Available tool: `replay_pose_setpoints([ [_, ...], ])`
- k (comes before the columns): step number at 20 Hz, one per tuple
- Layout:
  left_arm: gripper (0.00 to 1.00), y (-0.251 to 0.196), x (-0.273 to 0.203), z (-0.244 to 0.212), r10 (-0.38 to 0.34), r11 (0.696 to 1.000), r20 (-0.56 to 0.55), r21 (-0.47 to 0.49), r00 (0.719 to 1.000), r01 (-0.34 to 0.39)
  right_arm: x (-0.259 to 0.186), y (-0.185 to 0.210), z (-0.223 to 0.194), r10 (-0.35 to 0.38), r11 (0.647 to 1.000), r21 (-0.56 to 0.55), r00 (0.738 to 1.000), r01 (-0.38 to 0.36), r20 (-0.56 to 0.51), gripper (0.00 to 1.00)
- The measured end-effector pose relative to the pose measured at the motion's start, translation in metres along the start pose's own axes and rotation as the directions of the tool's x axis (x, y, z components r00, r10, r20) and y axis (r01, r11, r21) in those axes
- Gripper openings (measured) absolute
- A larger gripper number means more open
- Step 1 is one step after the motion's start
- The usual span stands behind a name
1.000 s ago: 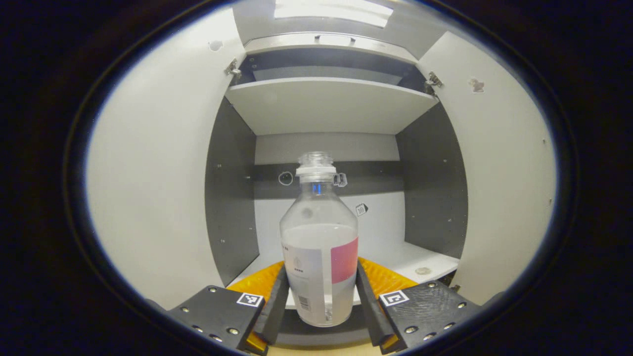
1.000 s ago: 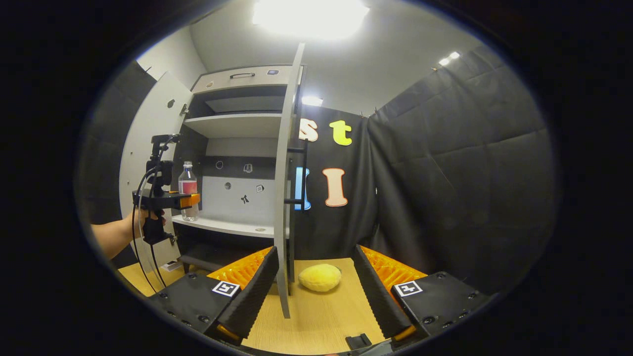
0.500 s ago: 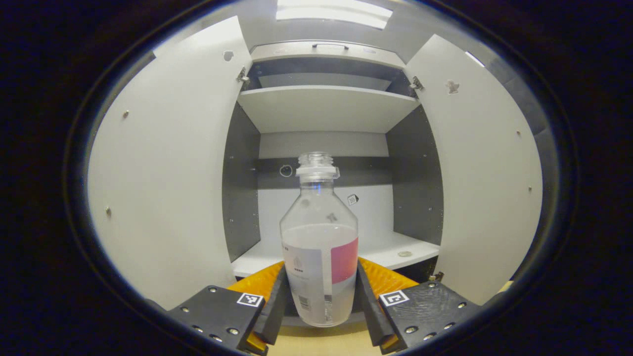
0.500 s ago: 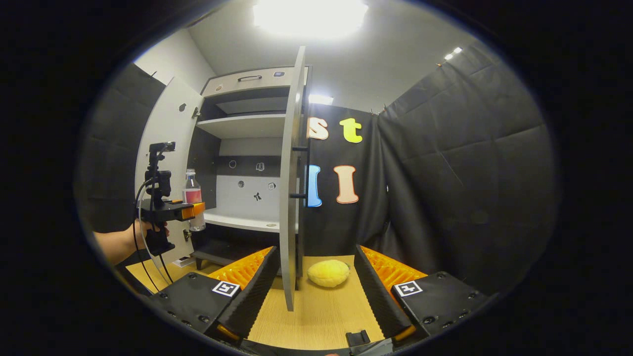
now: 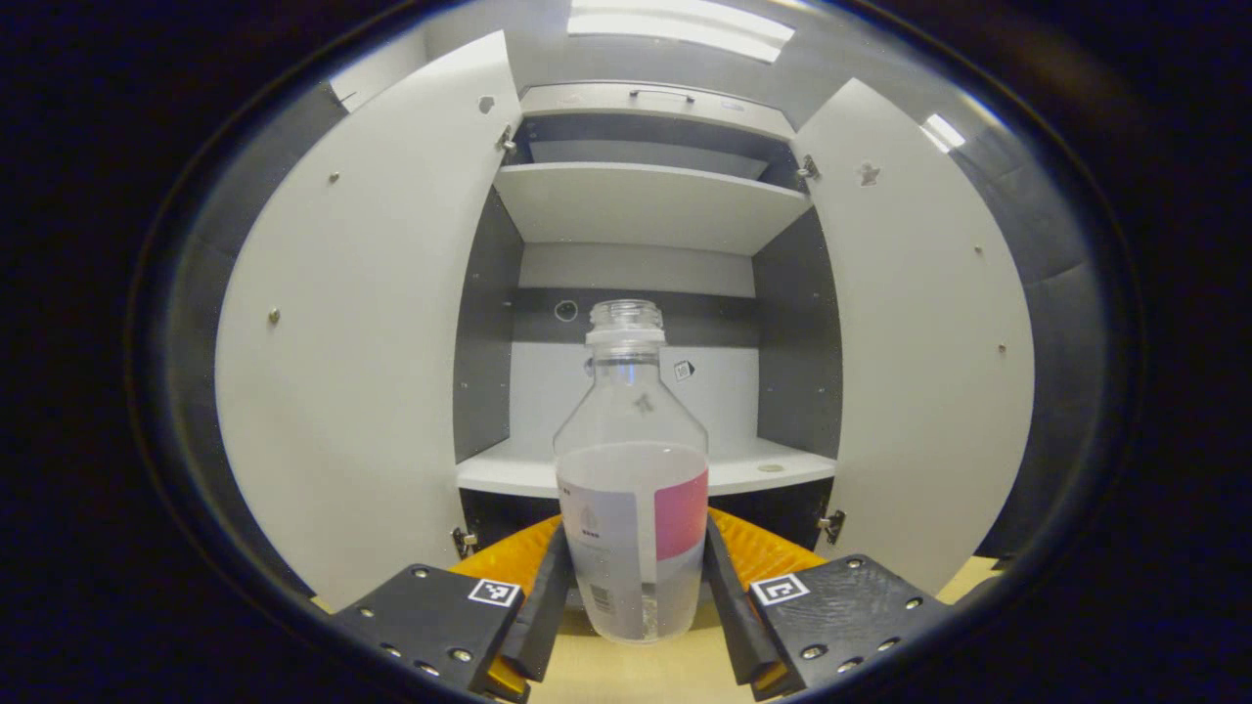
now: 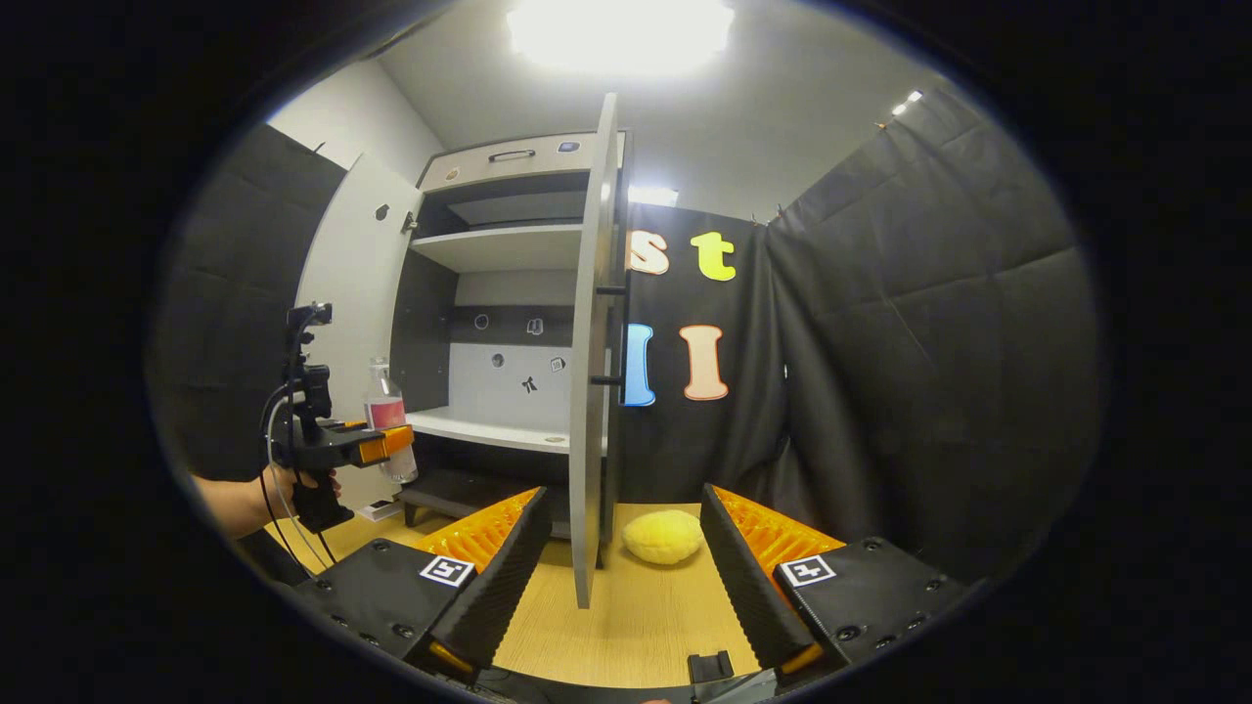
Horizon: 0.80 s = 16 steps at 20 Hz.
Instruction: Grasp the bottle in the cabinet with the left hand and place it on the coaster, then close the right door with the right hand and the left door with the left hand.
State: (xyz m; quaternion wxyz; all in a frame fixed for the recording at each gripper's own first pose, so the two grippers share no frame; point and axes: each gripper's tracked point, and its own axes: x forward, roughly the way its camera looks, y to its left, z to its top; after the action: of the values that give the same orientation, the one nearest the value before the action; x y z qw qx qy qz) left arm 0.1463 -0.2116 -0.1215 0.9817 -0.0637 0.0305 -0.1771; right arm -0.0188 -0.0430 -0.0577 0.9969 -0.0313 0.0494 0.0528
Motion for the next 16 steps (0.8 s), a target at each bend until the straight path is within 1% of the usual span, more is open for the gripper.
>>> replay_pose_setpoints([
  [3, 0.70, 0.001, -0.018, -0.016, 0.013, 0.999, 0.009, 0.032, 1.000, -0.013, 0.004, 0.007, -0.005, 0.020, 1.000, 0.004, 1.000, -0.020, 0.001, 0.98],
  [6, 0.70, -0.005, -0.035, -0.042, -0.008, 0.999, -0.029, 0.045, 1.000, 0.010, 0.008, 0.015, -0.010, 0.044, 0.999, 0.027, 0.999, -0.043, -0.006, 0.98],
  [9, 0.70, -0.010, -0.045, -0.054, -0.029, 0.999, -0.034, 0.030, 0.999, 0.030, 0.008, 0.021, -0.013, 0.058, 0.998, 0.025, 0.998, -0.058, -0.014, 0.97],
  [12, 0.70, -0.017, -0.055, -0.077, -0.045, 0.999, -0.063, 0.007, 0.997, 0.046, 0.008, 0.024, -0.016, 0.065, 0.998, 0.023, 0.998, -0.065, -0.017, 0.98],
  [16, 0.70, -0.016, -0.069, -0.107, -0.042, 0.999, -0.105, -0.021, 0.994, 0.040, 0.008, 0.029, -0.023, 0.075, 0.997, 0.024, 0.997, -0.074, -0.034, 0.98],
])
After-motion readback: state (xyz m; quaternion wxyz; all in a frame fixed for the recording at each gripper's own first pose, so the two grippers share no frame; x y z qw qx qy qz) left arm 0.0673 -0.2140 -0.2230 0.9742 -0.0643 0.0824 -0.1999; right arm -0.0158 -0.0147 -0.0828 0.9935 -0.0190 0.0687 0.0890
